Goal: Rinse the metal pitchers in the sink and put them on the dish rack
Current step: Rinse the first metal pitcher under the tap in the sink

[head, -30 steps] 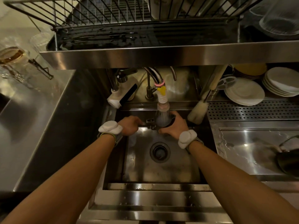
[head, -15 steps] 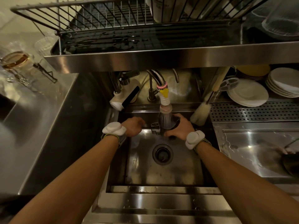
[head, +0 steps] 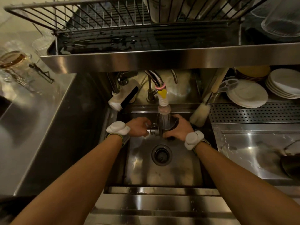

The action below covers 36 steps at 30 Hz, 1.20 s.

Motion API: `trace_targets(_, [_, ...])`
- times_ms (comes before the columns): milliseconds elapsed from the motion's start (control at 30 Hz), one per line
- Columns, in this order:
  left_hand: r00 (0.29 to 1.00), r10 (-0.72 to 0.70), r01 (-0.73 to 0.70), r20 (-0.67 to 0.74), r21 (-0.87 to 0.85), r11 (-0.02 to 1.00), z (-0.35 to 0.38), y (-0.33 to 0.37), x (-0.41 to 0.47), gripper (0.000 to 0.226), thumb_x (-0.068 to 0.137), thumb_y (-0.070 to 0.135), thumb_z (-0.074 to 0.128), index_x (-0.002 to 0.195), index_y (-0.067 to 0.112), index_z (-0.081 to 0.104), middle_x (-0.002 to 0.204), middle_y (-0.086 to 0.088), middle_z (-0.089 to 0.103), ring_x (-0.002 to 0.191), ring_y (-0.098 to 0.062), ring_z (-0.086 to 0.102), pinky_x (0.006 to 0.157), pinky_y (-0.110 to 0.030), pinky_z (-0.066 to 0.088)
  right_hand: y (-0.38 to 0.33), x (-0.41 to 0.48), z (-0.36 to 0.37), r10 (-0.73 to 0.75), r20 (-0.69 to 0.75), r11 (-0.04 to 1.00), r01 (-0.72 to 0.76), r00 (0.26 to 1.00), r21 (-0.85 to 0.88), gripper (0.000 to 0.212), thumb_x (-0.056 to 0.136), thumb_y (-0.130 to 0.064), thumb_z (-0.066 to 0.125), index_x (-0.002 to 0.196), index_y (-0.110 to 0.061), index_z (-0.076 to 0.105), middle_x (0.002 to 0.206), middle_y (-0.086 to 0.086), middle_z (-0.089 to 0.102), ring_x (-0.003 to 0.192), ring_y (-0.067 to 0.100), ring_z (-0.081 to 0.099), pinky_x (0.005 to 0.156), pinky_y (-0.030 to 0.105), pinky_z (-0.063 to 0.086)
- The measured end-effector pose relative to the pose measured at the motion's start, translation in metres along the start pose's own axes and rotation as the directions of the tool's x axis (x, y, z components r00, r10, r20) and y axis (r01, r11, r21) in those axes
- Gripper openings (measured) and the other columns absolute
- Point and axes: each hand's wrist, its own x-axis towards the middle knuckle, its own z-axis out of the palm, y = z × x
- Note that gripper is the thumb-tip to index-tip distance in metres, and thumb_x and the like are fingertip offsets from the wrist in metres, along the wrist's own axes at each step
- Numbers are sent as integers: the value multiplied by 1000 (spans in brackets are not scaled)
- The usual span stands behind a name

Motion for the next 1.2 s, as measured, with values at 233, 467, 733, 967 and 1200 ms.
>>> trace_targets(233, [998,44,-40,38,-90,995,3,-1,6,26,82,20,68,106,11,66,101,-7,67,96,-18,61,85,-27,48,-3,1,1,-23,24,1000,23,999,7,86,53,-21,90,127,-16,49,114,-5,59,102,12,55,85,22,42])
trace_targets(467, [995,103,-102,2,-127,987,9,11,-3,22,97,21,49,95,4,62,86,-9,64,78,-16,58,68,-21,44,1,-4,-3,20,115,1000,-19,993,-12,78,56,-27,91,123,-12,53,111,-5,60,105,14,57,92,27,45])
trace_targets(733, [996,47,-49,-71,-19,999,14,13,-16,23,97,23,46,98,8,63,93,-8,59,89,-22,56,76,-27,39,12,-14,-22,117,163,992,-109,980,-58,100,63,-29,87,144,-8,33,137,11,52,124,25,52,97,30,44])
trace_targets(967, [979,52,10,-196,299,954,13,26,-23,31,95,36,46,104,14,65,116,-12,64,111,-33,58,98,-43,38,13,-17,-29,116,150,979,-87,982,-186,83,72,-37,80,139,-11,38,126,10,58,113,25,58,92,32,48])
trace_targets(1200, [959,118,23,-259,485,874,6,29,-25,31,94,31,43,103,13,66,114,-9,66,110,-30,58,102,-44,27,6,-17,-29,75,161,978,-42,984,-205,82,74,-37,78,140,-10,37,122,12,60,110,26,59,91,33,49])
